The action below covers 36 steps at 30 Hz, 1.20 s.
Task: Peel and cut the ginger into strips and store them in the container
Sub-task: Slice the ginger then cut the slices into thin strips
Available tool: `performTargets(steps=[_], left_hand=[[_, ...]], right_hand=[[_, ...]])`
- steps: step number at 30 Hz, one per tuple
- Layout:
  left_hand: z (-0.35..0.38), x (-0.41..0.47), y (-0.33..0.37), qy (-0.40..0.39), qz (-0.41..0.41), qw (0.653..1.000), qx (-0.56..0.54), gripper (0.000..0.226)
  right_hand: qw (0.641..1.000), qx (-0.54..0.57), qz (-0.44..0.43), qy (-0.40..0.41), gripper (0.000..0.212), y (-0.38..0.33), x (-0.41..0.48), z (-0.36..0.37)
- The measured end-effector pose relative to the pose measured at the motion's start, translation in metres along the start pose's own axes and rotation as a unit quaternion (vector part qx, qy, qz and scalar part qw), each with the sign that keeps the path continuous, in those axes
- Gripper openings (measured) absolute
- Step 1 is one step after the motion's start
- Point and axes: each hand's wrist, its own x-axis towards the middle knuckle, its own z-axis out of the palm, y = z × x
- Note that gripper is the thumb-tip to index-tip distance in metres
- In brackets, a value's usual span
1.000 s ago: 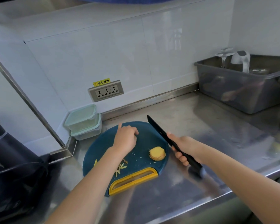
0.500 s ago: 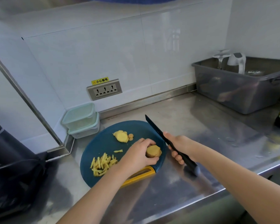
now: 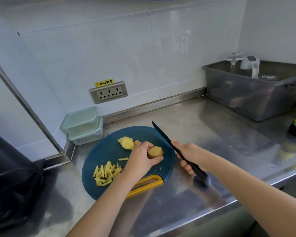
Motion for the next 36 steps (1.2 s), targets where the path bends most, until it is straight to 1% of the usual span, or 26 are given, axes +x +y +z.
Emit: performTargets(steps=[3, 7, 11, 15, 18, 21, 25, 30, 32, 36], left_hand=[[-0.005, 0.002, -0.002, -0.030, 0.003, 0.999, -0.011, 0.047], [-0.009, 0.004, -0.004, -0.052, 0.005, 0.998, -0.023, 0.052], [-0.009, 0.005, -0.005, -0.052, 0.003, 0.998, -0.035, 0.052], [-0.009, 0.004, -0.005, -0.048, -0.010, 0.996, -0.075, 0.063], [-0.012, 0.001, -0.009, -0.046, -0.014, 0.993, -0.110, 0.057], [-0.011, -0.001, -0.011, -0.027, -0.020, 0.991, -0.127, 0.046], [-0.001, -0.005, -0.007, 0.026, -0.026, 0.992, -0.118, 0.034], [0.010, -0.009, -0.006, 0.074, -0.011, 0.994, -0.080, 0.036], [0.010, -0.008, -0.006, 0.078, -0.007, 0.994, -0.075, 0.037], [0.007, -0.007, -0.006, 0.074, -0.010, 0.992, -0.102, 0.039]], right_hand=[[1.000, 0.000, 0.002, 0.003, 0.056, -0.001, -0.001, 0.000], [1.000, -0.006, 0.004, 0.006, 0.056, -0.002, -0.003, 0.001], [1.000, -0.003, 0.014, -0.005, 0.055, -0.008, -0.005, -0.001], [1.000, -0.006, 0.019, -0.011, 0.053, -0.010, -0.010, -0.005], [0.999, 0.003, 0.035, -0.022, 0.053, -0.005, -0.016, -0.008], [0.999, -0.003, 0.042, -0.034, 0.053, 0.001, -0.022, -0.007], [0.998, -0.030, 0.047, -0.042, 0.055, 0.001, -0.029, 0.006], [0.997, -0.046, 0.051, -0.020, 0.055, 0.000, -0.034, 0.016], [0.998, -0.044, 0.051, -0.018, 0.055, -0.001, -0.034, 0.017], [0.998, -0.041, 0.051, -0.020, 0.055, -0.001, -0.035, 0.018]])
